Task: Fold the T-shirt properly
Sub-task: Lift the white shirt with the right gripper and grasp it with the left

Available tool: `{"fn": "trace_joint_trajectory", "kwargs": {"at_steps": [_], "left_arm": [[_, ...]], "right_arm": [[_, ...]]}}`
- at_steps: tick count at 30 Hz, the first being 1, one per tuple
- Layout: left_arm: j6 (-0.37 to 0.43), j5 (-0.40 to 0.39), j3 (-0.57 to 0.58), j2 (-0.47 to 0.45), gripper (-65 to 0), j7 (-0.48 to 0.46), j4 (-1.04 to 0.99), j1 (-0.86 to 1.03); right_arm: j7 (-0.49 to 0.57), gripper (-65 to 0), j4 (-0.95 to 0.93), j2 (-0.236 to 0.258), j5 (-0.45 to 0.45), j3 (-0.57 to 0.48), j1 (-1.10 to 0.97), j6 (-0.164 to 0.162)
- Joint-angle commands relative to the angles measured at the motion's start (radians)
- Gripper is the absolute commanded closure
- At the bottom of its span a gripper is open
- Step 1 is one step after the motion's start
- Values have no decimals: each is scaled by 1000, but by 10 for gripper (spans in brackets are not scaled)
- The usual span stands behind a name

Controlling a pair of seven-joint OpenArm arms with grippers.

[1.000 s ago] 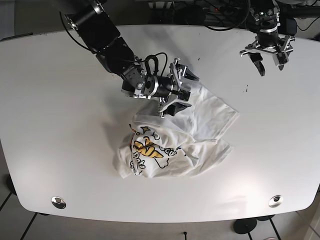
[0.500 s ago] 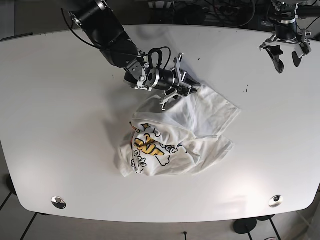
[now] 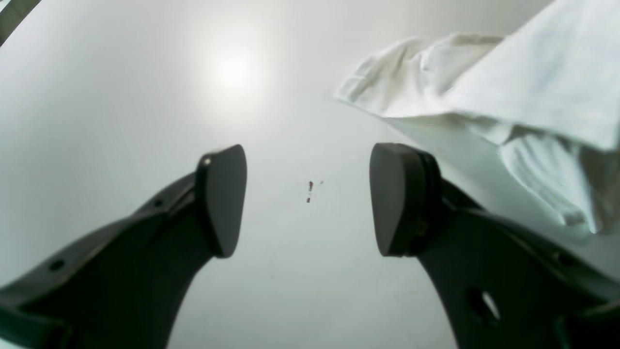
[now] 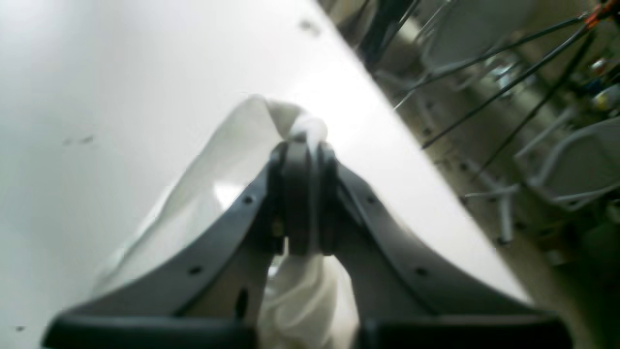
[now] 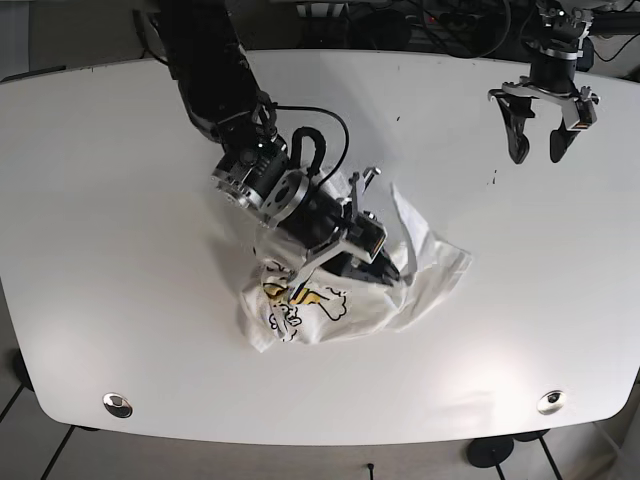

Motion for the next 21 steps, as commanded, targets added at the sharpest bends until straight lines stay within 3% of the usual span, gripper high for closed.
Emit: {"fn": "trace_joint_trajectory", "kwargs": {"at_steps": [1, 5, 8, 11, 13, 15, 17, 21], "left_arm": [[2, -10, -4, -9, -372, -21, 20, -13], [2, -5, -4, -12, -372, -9, 14, -84], [2, 15, -12, -16, -372, 124, 12, -214], [2, 188, 6, -10, -372, 244, -5, -392], [2, 295, 72, -10, -374, 267, -106, -504], [-1, 334, 129, -10, -374, 262, -212, -583], [-4, 337, 197, -12, -372, 262, -267, -610], [-7, 335, 447, -15, -372, 244, -298, -556]], "right_arm": [[5, -19, 58, -41, 13, 48, 76, -6], [-23, -19, 69, -98, 13, 209, 205, -6], [-66, -19, 72, -101, 13, 296, 268, -6], [-75, -21, 75, -101, 13, 382, 291, -6], [-118, -21, 75, -98, 13, 416, 306, -6], [-147, -21, 75, -97, 13, 444, 312, -6], [-147, -21, 72, -97, 13, 470, 324, -6], [-149, -21, 39, -97, 6, 474, 427, -6]]}}
